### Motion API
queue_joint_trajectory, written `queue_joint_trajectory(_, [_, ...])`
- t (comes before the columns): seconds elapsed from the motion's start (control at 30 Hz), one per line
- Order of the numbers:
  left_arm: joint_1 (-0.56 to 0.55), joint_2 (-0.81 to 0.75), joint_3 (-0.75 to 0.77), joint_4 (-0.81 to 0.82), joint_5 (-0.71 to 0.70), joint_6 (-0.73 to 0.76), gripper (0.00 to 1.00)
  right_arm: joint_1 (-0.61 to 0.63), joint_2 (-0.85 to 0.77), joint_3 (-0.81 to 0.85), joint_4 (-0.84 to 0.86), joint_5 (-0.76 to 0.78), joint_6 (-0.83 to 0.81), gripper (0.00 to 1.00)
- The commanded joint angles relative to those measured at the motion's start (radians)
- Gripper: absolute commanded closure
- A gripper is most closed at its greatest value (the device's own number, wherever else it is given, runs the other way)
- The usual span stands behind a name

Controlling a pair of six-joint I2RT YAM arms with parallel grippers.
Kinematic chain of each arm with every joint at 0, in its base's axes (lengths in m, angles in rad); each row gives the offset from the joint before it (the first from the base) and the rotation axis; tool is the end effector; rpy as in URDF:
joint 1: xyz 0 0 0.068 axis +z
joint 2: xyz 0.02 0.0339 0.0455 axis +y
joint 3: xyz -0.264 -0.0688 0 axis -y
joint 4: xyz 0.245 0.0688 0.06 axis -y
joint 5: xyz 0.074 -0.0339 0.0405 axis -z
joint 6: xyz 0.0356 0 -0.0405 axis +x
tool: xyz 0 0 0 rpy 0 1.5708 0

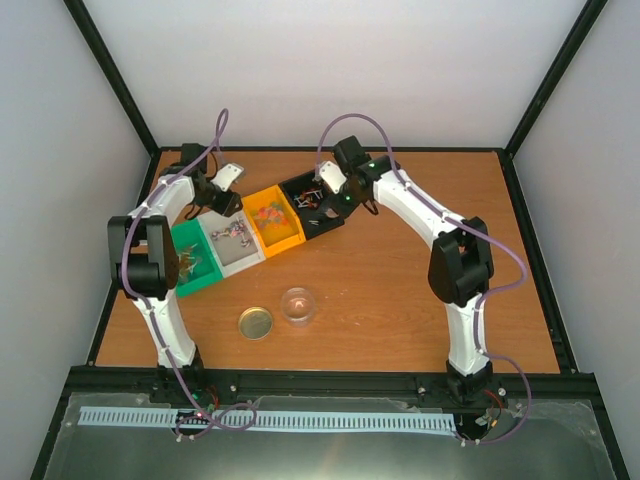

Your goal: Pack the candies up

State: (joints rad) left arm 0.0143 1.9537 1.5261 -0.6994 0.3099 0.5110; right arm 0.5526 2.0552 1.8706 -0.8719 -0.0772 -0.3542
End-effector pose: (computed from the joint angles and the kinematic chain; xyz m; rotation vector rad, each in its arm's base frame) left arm 0.4129 -0.0050 0.2139 0.7350 2.5221 -0.2422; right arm 0.3804 0.2378 0.2658 -1.1770 2.3546 0.1697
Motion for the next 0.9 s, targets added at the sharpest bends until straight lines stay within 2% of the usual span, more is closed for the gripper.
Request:
queue_joint_trajectory(0.0, [-0.006,-0.020,-0.057,-0.050,0.026,-0.043,0.49,0.010,0.055,0.083,-0.062,0.073,-0.005,0.97])
queue_joint_trajectory(0.47, [-0.024,-0.083,-0.109,-0.058,0.073,-0.066,0.51,0.020,0.111,0.150,-0.105,0.157,0.013,0.97])
queue_joint_trajectory(0.63, [-0.032,-0.086,-0.123,-0.045,0.074,-0.067,0.51,0.020,0.175,0.214,-0.131,0.154,0.014,0.97])
queue_joint_trajectory(0.87, [-0.033,-0.086,-0.137,-0.032,0.052,-0.050,0.51,0.020,0.227,0.224,-0.100,0.143,0.029,0.97])
